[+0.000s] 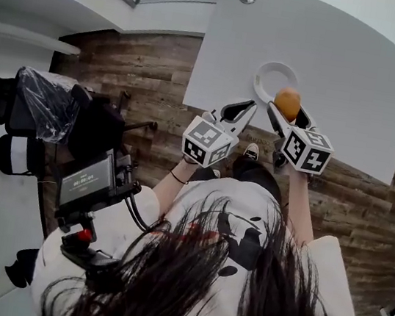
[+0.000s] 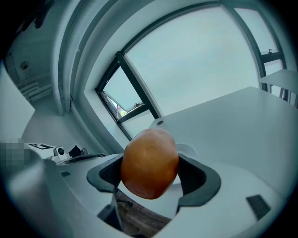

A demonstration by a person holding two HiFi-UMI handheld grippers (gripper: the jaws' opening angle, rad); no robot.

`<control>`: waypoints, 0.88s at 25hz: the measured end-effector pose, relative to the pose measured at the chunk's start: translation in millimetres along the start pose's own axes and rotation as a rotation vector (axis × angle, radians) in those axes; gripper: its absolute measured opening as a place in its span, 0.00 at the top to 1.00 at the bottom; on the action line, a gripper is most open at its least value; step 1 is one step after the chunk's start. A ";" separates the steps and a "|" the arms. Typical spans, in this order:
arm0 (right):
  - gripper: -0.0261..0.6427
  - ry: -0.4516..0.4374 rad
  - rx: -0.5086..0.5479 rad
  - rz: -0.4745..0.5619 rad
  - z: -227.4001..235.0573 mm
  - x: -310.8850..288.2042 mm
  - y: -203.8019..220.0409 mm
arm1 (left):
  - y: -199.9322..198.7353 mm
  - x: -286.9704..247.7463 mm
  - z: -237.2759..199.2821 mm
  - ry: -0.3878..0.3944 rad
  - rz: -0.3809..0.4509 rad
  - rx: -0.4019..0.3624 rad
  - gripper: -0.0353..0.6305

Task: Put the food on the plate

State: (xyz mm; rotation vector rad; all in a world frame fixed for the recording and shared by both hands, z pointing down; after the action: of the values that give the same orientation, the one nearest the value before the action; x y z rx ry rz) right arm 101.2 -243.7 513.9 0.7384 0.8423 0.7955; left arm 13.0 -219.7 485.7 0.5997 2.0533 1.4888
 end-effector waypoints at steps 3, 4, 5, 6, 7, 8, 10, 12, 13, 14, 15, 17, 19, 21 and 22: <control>0.42 0.012 0.025 -0.031 9.4 -19.5 4.7 | 3.6 -2.7 -6.2 0.004 -0.019 -0.025 0.94; 0.42 0.018 0.035 -0.044 13.1 -26.9 7.4 | 3.7 -3.3 -8.8 0.002 -0.022 -0.031 0.94; 0.42 0.023 0.046 -0.058 16.9 -34.3 10.3 | 3.4 -4.0 -11.4 -0.003 -0.024 -0.034 0.94; 0.42 0.027 0.058 -0.072 20.8 -41.8 13.2 | 2.9 -4.9 -14.0 -0.009 -0.023 -0.033 0.94; 0.42 0.030 0.072 -0.089 24.6 -49.3 16.4 | 2.5 -6.0 -16.4 -0.018 -0.021 -0.029 0.94; 0.42 0.032 0.086 -0.107 28.1 -56.6 20.1 | 2.7 -6.9 -18.7 -0.027 -0.019 -0.023 0.94; 0.42 0.036 0.117 -0.148 33.5 -69.8 29.7 | 5.3 -7.9 -22.4 -0.043 -0.021 -0.015 0.94; 0.42 0.045 0.147 -0.188 37.4 -79.6 40.9 | 9.4 -8.2 -24.6 -0.049 -0.030 -0.014 0.94; 0.42 0.050 0.161 -0.205 39.0 -82.7 46.3 | 11.0 -8.2 -25.0 -0.051 -0.034 -0.014 0.94; 0.42 0.053 0.173 -0.220 40.2 -84.8 50.9 | 12.0 -8.3 -25.2 -0.052 -0.036 -0.011 0.94; 0.42 0.055 0.183 -0.231 41.2 -86.1 54.7 | 12.4 -8.5 -25.1 -0.053 -0.037 -0.009 0.94; 0.42 0.059 0.201 -0.244 42.7 -88.3 59.1 | 12.3 -9.0 -25.4 -0.057 -0.037 -0.006 0.94; 0.42 0.057 0.220 -0.251 44.0 -91.6 60.8 | 12.5 -9.9 -26.7 -0.062 -0.040 -0.006 0.94; 0.42 0.053 0.239 -0.263 44.8 -94.8 63.3 | 13.5 -10.0 -28.0 -0.066 -0.041 -0.005 0.94; 0.42 0.056 0.250 -0.269 45.3 -95.4 64.3 | 14.1 -9.8 -28.4 -0.066 -0.041 -0.005 0.94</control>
State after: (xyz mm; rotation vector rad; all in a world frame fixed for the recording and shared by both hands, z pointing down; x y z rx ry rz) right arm 79.5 -302.1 620.7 0.8041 1.0789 0.4766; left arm 2.7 -242.1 507.9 0.5934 1.9995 1.4308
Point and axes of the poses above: the fingertips, and each gripper's own axes: x backward along the fingers, z to its right, y out of its underside, the point moved 1 cm from there along x, backward along the fingers, and after that the axes turned 10 degrees about z, right-handed, at the moved point
